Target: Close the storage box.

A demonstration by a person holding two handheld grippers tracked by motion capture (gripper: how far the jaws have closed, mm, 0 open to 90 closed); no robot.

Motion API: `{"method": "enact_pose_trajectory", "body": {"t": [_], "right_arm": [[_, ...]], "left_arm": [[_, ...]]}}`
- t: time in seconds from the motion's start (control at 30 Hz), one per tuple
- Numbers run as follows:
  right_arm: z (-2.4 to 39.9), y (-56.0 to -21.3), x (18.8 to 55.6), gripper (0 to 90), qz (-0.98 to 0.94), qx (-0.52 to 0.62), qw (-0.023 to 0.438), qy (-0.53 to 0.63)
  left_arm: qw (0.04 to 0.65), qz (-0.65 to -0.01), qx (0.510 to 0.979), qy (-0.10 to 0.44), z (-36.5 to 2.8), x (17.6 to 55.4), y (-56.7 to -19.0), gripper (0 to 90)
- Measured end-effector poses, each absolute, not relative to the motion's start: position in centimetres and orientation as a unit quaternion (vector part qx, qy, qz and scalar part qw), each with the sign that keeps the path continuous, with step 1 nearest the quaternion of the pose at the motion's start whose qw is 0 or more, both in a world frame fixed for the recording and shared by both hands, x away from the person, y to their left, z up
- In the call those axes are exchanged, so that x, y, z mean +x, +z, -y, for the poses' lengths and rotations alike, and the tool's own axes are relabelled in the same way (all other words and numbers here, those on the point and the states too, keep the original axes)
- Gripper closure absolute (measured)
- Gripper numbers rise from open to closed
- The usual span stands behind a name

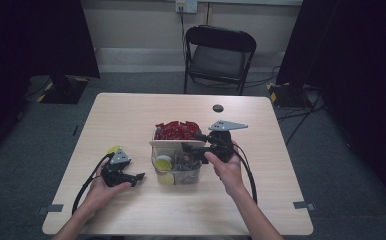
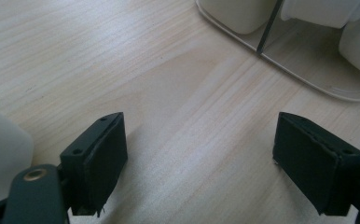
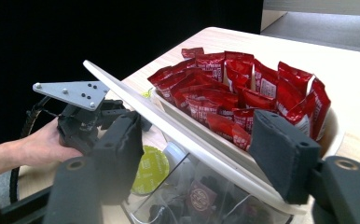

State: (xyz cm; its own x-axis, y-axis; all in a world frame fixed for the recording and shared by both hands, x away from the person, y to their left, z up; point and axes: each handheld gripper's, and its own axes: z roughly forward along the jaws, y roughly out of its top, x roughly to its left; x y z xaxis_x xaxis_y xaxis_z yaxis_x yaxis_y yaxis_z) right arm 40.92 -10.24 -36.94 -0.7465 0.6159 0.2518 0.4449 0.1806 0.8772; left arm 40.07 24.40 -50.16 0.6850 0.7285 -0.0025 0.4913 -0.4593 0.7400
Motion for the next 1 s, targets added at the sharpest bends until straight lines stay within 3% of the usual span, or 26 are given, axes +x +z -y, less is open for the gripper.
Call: {"method": "enact_pose_trajectory", "body": {"t": [0.63, 1.0], "right_arm": [[9.0, -38.4, 40.5, 23.8, -0.779, 0.341, 0.059, 0.523], [8.7, -38.7, 39.9, 21.9, -0.782, 0.337, 0.082, 0.517]], "left_arm": [[0.371, -0.374, 0.834, 0.164, -24.8, 40.4, -50.2, 17.2], [0.37, -0.377, 0.833, 0.164, -24.8, 40.3, -50.2, 17.4]]}}
